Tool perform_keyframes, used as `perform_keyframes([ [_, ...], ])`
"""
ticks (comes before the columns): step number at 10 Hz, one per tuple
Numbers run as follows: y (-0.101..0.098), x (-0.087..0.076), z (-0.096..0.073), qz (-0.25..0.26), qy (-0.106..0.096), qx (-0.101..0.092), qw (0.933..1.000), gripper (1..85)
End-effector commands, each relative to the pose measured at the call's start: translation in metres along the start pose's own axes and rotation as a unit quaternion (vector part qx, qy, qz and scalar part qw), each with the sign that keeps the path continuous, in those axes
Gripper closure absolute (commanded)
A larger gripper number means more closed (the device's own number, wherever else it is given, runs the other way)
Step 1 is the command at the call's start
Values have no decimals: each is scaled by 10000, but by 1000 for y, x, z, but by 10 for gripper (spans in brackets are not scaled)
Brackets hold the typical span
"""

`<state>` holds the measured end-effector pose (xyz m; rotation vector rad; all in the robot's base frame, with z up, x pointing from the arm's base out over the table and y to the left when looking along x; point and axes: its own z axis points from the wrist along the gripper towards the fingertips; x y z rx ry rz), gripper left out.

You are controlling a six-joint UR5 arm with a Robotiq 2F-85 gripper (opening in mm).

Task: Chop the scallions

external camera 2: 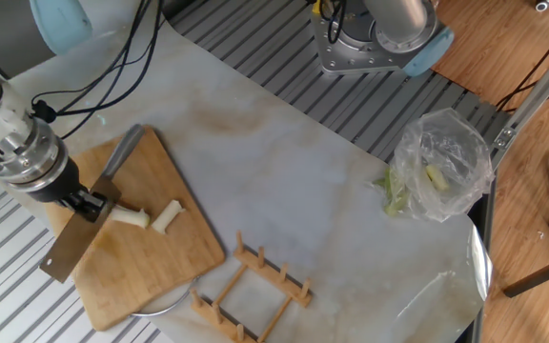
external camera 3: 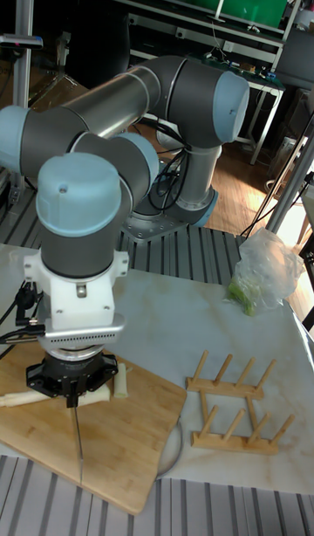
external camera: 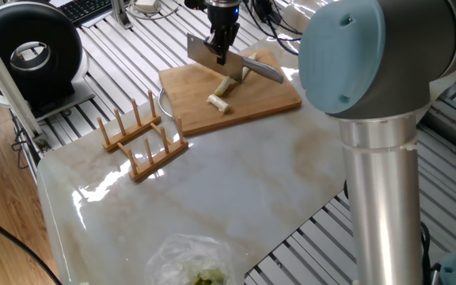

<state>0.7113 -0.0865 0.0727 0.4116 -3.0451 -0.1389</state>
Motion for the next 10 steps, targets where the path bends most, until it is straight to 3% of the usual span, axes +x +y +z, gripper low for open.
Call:
perform_keyframes([
  [1,9,9,-32,2,102,-17,9999,843],
  [4,1,12,-49,-192,-30,124,9997,843],
  [5,-3,11,-48,-252,-147,79,9995,843],
  [10,-24,11,-55,-228,-229,151,9994,843],
])
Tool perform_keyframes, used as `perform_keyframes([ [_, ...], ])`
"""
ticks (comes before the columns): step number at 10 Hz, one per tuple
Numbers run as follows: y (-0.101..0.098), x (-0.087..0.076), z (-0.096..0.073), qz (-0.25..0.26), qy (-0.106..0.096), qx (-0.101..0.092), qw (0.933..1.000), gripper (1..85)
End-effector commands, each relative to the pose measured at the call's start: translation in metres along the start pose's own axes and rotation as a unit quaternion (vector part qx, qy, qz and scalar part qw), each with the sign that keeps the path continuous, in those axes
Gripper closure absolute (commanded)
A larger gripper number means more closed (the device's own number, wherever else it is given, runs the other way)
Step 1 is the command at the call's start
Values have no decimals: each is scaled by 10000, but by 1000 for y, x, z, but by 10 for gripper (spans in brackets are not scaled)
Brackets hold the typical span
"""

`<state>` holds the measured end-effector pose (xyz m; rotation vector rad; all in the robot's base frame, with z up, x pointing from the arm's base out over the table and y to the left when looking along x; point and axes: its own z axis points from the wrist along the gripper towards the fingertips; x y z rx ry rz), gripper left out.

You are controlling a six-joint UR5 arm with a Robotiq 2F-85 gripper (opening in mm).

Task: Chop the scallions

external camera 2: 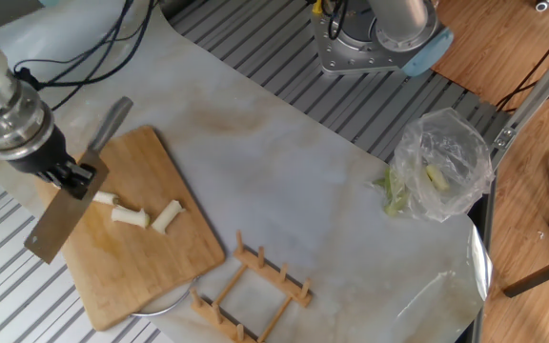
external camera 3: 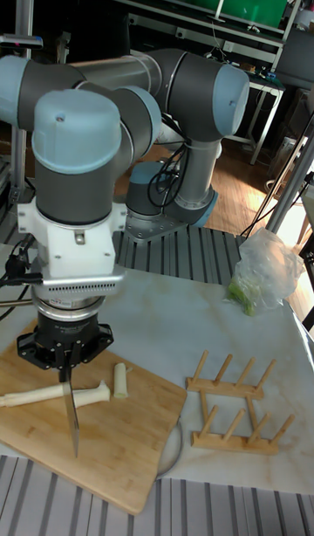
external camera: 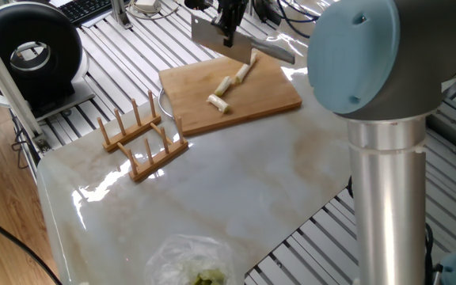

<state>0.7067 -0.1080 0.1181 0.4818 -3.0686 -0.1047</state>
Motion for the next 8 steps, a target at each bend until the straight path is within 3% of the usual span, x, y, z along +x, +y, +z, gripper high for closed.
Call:
perform_keyframes([
  [1,-13,0,-11,-18,-157,24,9999,843],
  [3,-25,7,-15,-128,-239,-51,9996,843],
  [6,-30,15,-22,-206,-265,-340,9989,843],
  [8,-36,13,-11,-210,-313,-291,9989,843],
])
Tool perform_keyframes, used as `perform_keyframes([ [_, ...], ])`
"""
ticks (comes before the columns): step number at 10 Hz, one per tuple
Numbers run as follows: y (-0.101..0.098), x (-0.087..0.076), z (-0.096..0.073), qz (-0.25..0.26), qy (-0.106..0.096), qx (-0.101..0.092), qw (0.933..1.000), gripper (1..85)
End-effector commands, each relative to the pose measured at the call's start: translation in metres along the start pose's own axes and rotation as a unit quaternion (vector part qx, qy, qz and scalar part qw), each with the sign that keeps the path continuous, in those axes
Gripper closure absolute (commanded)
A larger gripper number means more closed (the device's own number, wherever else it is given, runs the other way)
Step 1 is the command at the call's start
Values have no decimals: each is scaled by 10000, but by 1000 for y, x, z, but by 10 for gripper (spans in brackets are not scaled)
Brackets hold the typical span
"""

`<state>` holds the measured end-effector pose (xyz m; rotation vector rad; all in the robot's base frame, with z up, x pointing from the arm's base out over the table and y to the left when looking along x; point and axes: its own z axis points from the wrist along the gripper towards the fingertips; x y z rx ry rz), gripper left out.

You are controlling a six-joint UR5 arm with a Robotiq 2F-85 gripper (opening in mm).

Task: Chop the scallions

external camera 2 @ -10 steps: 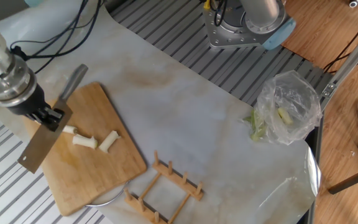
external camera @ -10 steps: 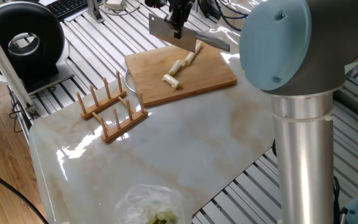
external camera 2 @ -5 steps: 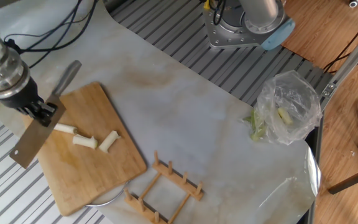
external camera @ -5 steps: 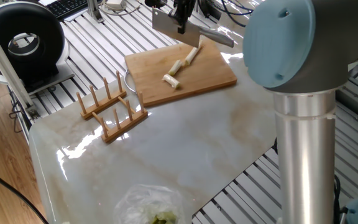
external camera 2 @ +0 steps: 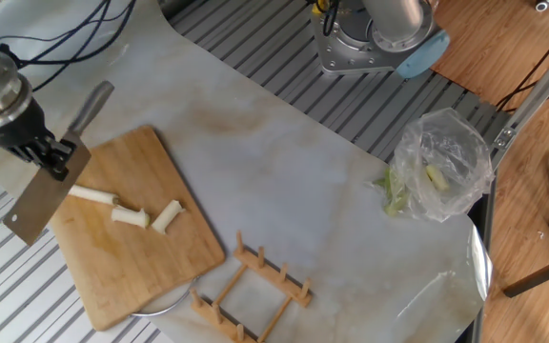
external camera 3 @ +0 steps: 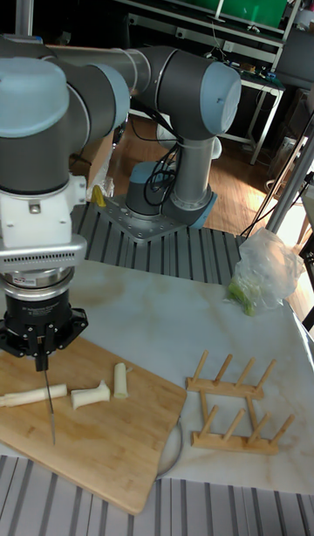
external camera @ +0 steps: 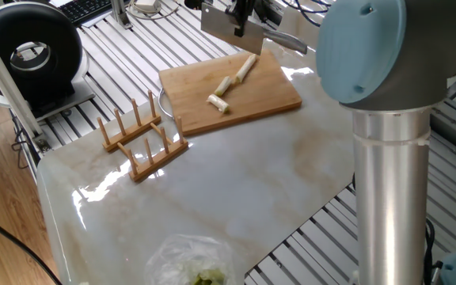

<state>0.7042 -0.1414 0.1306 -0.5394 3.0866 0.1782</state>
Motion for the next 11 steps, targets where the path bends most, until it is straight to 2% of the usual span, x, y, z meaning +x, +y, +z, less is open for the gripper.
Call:
perform_keyframes([
  [1,-6,1,10,-29,-136,-137,9998,843],
  [3,-19,9,27,4,-54,21,10000,843],
  [5,-19,10,45,64,-90,-57,9999,843],
  [7,-19,21,57,136,-1,155,9998,843],
  [9,-19,32,50,134,170,226,9995,843],
  [11,-12,36,44,81,206,140,9997,843],
])
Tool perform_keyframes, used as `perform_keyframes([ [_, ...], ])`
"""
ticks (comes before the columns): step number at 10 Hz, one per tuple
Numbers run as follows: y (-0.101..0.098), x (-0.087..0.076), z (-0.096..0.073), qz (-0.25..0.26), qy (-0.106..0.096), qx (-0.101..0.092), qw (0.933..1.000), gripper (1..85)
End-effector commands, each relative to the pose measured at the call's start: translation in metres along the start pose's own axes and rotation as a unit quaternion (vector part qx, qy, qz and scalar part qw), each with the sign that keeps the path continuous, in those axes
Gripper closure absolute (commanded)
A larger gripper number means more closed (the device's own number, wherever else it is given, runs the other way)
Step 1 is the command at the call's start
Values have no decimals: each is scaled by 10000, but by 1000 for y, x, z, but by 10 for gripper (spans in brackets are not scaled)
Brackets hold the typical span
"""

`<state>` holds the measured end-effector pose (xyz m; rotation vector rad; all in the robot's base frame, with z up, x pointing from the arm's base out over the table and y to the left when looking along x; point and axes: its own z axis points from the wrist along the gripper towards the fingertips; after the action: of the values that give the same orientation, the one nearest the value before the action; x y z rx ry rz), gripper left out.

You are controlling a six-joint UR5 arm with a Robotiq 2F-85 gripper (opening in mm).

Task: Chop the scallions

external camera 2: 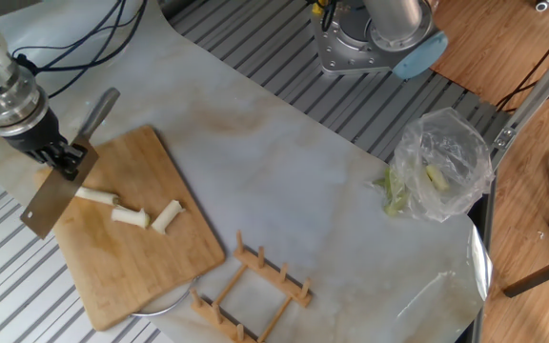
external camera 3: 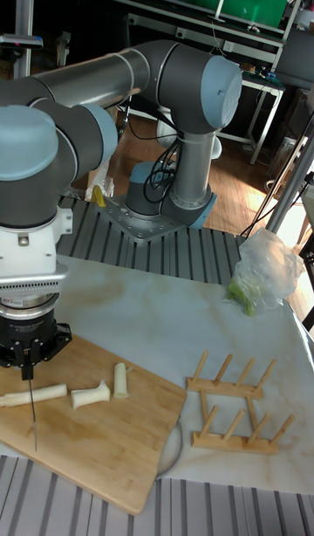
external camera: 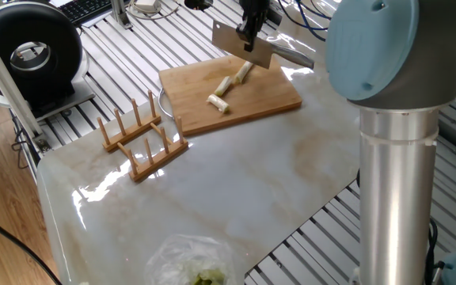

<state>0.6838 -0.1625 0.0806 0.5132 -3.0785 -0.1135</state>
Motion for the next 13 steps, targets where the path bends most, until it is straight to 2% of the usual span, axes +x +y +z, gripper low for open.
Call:
perform_keyframes([
  [1,11,3,-2,7,-36,-113,9999,843],
  [2,13,-1,0,-1,-43,-111,9999,843],
  [4,9,2,6,-23,-35,-65,10000,843],
  [6,9,-1,4,46,-79,-50,9999,843],
  [8,14,-2,5,67,-116,-135,9998,843],
  [10,15,-7,9,75,-201,-123,9997,843],
  [13,15,-8,8,75,-218,-126,9997,843],
])
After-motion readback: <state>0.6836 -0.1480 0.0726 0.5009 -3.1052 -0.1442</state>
